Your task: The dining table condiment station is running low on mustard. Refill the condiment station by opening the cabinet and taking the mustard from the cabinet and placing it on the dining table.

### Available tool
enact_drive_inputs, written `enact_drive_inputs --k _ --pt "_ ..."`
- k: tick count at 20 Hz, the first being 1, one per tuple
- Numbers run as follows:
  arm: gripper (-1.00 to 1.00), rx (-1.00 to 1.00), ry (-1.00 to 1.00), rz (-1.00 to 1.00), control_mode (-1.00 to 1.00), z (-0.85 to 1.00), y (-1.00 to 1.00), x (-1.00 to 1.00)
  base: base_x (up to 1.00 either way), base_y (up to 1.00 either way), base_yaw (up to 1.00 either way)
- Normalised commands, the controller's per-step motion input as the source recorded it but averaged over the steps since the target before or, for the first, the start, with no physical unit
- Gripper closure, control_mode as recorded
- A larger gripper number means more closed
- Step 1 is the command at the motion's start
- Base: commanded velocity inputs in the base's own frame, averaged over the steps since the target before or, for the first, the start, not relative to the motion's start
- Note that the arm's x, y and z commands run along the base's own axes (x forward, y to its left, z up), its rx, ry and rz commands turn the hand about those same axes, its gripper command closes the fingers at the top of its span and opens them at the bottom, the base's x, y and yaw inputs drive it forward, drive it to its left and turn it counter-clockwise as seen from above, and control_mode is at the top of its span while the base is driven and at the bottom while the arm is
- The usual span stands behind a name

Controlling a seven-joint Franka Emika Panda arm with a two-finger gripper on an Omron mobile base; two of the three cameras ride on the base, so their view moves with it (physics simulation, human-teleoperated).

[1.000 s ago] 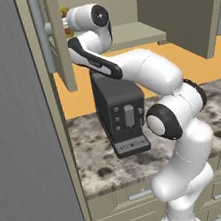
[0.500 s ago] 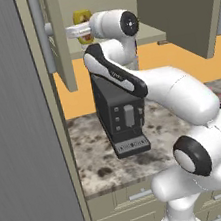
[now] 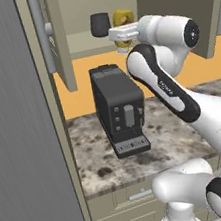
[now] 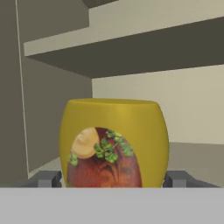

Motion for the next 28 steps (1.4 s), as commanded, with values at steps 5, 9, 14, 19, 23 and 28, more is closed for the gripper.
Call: enact_drive_inputs --k 5,9,14,19,23,28 --pt "1.00 0.00 0.00 0.00 -1.00 0.09 -0.41 -1.00 0.00 0.00 0.00" --pt "1.00 -0.01 0.02 0.00 -1.00 0.00 -0.12 -1.00 0.00 0.00 0.00" --pt "1.00 -0.02 0.08 0.00 -1.00 -0.16 -0.13 -1.00 0.00 0.00 0.00" --pt "1.00 -0.05 0.20 0.00 -1.00 -0.22 0.02 -0.38 0.00 0.00 0.00" --pt "1.00 -0.06 0.07 0.00 -1.00 -0.12 0.18 0.02 0.00 0.00 0.00" --pt "1.00 0.00 -0.08 -0.01 1.00 0.00 0.01 -0.24 -0.15 0.06 -0.03"
